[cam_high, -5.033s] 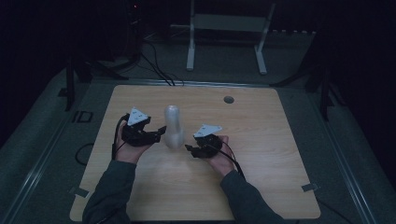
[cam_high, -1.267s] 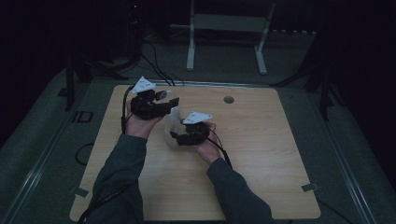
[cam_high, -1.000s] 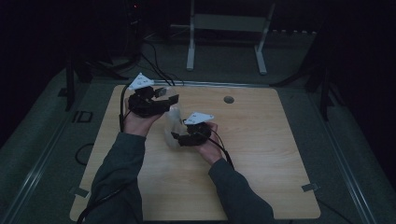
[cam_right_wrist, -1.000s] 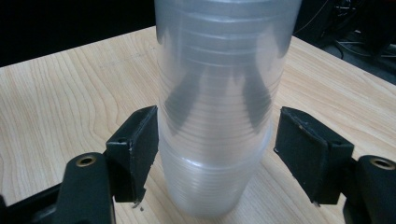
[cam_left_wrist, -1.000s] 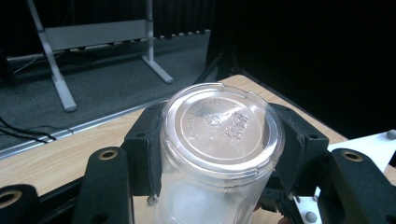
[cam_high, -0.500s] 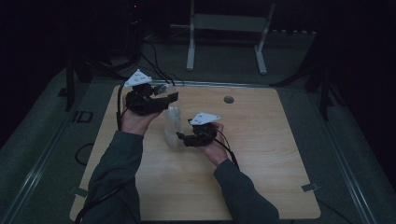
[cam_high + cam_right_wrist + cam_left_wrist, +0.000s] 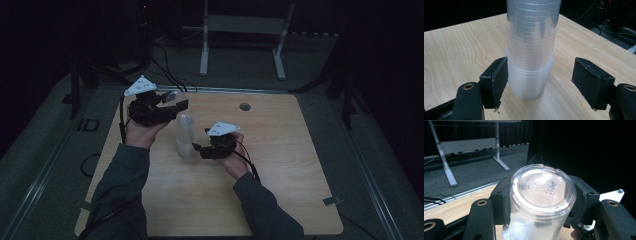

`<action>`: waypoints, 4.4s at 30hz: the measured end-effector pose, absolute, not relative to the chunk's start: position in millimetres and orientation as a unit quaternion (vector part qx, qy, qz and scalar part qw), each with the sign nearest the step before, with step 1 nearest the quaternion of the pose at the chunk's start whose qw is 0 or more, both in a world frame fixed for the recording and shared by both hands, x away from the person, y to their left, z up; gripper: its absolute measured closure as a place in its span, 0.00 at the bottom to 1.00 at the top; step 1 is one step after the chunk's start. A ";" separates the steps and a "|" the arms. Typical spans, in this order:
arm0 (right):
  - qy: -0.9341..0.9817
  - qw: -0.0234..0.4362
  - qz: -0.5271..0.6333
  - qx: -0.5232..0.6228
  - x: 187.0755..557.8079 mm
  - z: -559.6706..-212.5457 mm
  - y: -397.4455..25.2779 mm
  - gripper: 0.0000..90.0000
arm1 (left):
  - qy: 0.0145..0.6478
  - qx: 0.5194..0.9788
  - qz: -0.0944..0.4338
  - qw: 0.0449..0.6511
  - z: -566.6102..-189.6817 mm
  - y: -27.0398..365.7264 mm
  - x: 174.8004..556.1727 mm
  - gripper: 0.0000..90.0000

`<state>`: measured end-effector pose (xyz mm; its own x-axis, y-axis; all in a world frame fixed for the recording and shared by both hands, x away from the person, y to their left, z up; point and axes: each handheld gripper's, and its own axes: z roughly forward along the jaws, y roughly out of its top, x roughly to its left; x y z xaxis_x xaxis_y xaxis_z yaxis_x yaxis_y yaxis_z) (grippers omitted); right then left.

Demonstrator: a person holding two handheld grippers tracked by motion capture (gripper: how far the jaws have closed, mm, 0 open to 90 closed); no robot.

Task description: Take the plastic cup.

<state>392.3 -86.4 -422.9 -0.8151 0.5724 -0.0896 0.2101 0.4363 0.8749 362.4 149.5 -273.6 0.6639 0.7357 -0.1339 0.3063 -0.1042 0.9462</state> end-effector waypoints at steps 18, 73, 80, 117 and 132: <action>0.832 0.195 0.467 0.227 383.8 -423.1 -94.9 0.32 | 0.358 0.718 0.188 0.567 -278.1 156.0 346.5 0.47; 0.843 0.194 0.459 0.202 371.9 -423.0 -99.3 0.32 | 0.390 0.712 0.162 0.561 -334.5 176.1 328.3 0.47; 0.845 0.192 0.457 0.197 371.0 -422.9 -97.3 0.32 | 0.394 0.709 0.158 0.563 -340.4 177.3 329.3 0.47; 0.826 0.139 0.517 0.178 367.4 -412.4 -89.7 0.33 | 0.426 0.672 0.097 0.598 -383.9 182.9 332.6 0.47; 0.820 0.130 0.535 0.152 359.9 -407.2 -73.4 0.28 | 0.431 0.666 0.094 0.602 -386.8 180.1 331.3 0.47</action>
<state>359.9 -73.4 -407.2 -0.9198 0.3892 -0.0503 0.1106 0.3802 0.9183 331.3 180.1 -386.8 0.6110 0.6867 -0.3938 0.4610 0.0957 0.8822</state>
